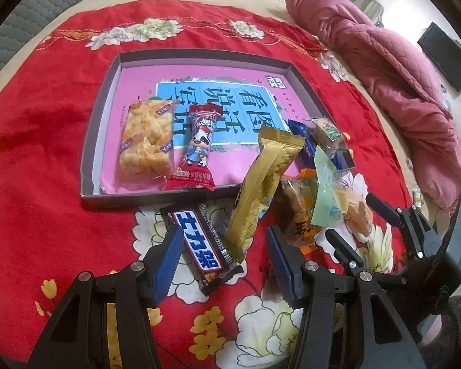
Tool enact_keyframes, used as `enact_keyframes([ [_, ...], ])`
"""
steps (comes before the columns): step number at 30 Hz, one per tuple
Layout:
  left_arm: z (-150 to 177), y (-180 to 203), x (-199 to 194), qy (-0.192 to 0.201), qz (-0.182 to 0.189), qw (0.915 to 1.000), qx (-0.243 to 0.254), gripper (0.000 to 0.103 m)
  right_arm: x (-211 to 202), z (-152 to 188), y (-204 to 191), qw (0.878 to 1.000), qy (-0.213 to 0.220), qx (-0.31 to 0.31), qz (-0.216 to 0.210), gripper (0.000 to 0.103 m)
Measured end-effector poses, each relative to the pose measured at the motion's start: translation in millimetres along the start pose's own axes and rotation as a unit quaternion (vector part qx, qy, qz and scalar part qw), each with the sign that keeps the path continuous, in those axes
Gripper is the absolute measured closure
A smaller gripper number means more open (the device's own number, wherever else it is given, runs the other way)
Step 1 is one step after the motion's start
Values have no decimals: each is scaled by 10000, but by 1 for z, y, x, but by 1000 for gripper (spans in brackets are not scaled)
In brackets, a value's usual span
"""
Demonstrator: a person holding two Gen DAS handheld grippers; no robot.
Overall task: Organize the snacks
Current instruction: 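Grasp the gold packet with left tool while right tool grasps the pale green bag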
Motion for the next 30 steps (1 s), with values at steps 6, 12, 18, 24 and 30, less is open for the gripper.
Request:
enact_keyframes([
  [6,0,1,6,-31,18,10000,20,46,6,-2,2,10000,74,11,28,32],
  [12,-2,0,12,-58,22,10000,20,46,14,-3,-1,9999,109,-68,44,36],
  [18,-2,0,17,-107,17,9999,16,46,20,-4,-1,9998,175,-82,59,42],
  [24,-3,3,24,-134,7,9999,62,46,22,-7,-3,9994,291,-158,63,54],
  [30,-7,7,31,-117,-2,9999,126,46,22,-9,-4,9993,331,-114,-92,67],
])
Point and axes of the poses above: each gripper's, at about its wrist camera, not at the fingertips, and x roughly the way its jaws point, y to its right, z to its underside, the point moved 3 cm from there along x, roughly the way its jaws point, and after that the axes turned 10 degrees about y, right-handed, at the moved point
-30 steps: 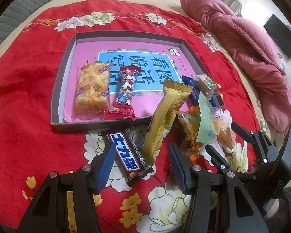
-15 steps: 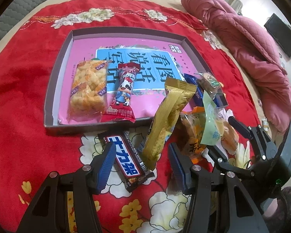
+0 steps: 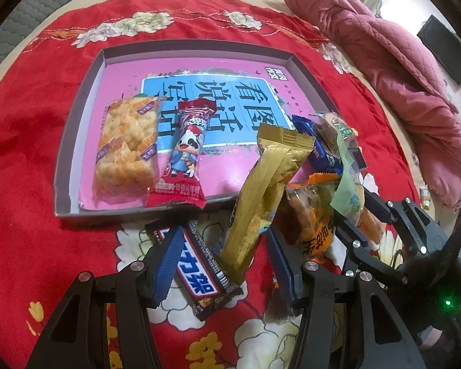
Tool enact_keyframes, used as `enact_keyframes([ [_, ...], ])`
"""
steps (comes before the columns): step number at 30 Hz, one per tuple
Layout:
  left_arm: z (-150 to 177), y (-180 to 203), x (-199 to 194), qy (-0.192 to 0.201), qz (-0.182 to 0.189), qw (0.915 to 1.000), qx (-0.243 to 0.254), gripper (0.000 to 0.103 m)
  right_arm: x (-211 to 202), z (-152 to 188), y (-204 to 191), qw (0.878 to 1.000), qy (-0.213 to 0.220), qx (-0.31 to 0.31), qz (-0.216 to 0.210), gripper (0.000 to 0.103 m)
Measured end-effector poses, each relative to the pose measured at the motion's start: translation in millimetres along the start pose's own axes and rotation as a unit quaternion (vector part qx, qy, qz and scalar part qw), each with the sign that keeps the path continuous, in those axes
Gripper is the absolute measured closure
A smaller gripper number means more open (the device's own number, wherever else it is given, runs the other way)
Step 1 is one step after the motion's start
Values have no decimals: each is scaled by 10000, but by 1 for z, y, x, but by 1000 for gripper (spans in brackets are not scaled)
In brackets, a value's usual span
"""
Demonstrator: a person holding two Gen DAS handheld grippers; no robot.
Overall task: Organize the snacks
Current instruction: 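Grasp the gold packet with left tool while right tool grasps the pale green bag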
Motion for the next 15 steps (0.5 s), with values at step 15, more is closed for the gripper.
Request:
enact_keyframes([
  [15,2,17,20,-87,106,9997,181,64,-6,-6,19,9953,170,864,-405,69],
])
Point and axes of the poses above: each gripper's, at about its wrist camera, not at the fingertips, and x roughly the way its jaws point, y to its right, z to its underside, the point moved 3 cm from there along x, roughly the way its jaws point, and after that the axes turned 10 degrees about y, right-handed, at the moved point
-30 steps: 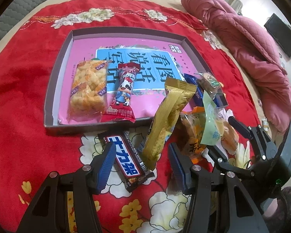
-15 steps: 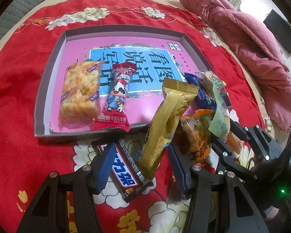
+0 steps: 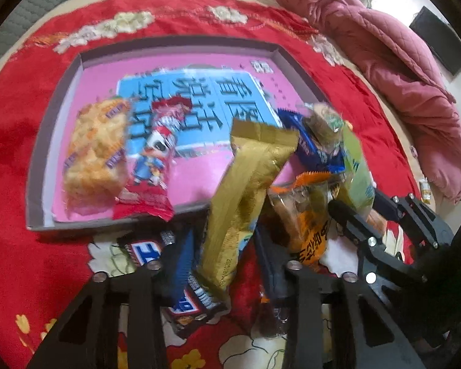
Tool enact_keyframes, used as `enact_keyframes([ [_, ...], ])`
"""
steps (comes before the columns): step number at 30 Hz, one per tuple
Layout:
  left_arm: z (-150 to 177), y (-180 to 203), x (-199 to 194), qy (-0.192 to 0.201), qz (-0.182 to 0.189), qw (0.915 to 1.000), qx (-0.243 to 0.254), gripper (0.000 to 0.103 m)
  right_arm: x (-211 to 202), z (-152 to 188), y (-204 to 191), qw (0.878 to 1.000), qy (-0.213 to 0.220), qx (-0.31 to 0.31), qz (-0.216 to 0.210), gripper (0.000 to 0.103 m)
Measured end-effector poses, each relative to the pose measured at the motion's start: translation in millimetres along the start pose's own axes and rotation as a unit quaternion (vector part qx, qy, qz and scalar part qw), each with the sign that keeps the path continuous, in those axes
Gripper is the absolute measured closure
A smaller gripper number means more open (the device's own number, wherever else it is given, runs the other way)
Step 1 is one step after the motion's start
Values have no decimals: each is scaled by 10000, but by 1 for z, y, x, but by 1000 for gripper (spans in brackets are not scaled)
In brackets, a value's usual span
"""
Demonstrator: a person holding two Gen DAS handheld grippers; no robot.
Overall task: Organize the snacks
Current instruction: 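Grasp the gold packet with left tool while right tool grasps the pale green bag, then lift both held packets and carry them over the pink tray box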
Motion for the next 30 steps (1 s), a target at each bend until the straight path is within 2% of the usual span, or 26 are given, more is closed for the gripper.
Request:
enact_keyframes([
  [5,2,3,7,-43,-65,9999,67,65,-1,-1,4,9998,7,194,-64,69],
  [6,3,3,7,-32,-80,9999,71,70,-1,-1,5,9997,10,227,-80,69],
  [11,2,2,7,20,-47,10000,64,78,-3,-1,4,9995,46,278,-125,69],
  [30,-4,-2,-38,362,166,9992,-27,78,-15,-10,10,9979,277,536,-250,69],
])
Point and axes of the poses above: each gripper's, at about its wrist camera, not at the fingertips, and x roughly the way its jaws point, y to its right, z to its underside, the point moved 3 cm from there along x, roughly the way its jaws point, and after that the axes turned 10 degrees about y, right-handed, at the moved point
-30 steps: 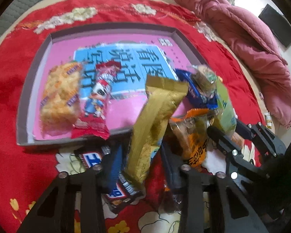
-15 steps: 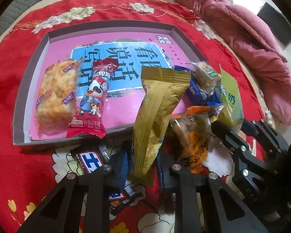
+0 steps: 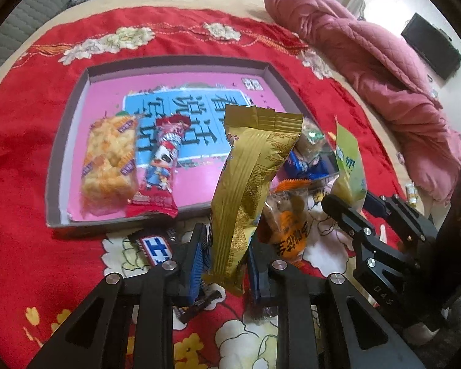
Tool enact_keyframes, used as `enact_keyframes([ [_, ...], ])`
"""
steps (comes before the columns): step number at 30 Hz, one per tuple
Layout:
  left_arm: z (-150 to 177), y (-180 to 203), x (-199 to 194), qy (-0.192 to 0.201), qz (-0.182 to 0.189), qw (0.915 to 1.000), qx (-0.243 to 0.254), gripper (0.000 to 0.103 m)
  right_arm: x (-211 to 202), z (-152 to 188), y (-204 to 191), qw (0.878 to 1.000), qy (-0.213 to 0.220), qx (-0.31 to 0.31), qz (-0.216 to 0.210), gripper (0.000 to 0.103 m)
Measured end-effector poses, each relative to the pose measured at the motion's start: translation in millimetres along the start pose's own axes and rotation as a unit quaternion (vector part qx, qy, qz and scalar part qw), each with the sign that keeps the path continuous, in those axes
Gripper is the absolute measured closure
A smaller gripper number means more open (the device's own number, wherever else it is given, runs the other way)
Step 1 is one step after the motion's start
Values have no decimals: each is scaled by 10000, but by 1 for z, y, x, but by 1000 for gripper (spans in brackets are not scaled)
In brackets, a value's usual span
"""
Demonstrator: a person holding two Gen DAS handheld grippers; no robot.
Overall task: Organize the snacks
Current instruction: 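Lift both held packets and carry them over the pink tray box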
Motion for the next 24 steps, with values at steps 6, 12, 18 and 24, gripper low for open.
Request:
enact_keyframes([
  [6,-10,-10,-13,167,-32,9998,-139,78,-5,-4,-1,9999,79,100,-73,69],
  [12,-16,-11,-23,324,-84,9994,-82,78,-9,-13,-4,9997,151,154,-93,69],
  [18,-22,-14,-27,426,-91,9990,-118,78,-8,-24,-7,9993,255,237,-117,69],
  [24,-29,-16,-29,504,-103,9986,-160,78,-4,-32,-16,9991,287,256,-194,69],
])
Point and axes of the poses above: each gripper's, at about its wrist camera, not at the fingertips, and x roughly the way its jaws point, y to its right, z to its underside, the point moved 3 cm from there along x, roughly the way its jaws point, and after that the axes turned 10 degrees about y, right-handed, at the moved point
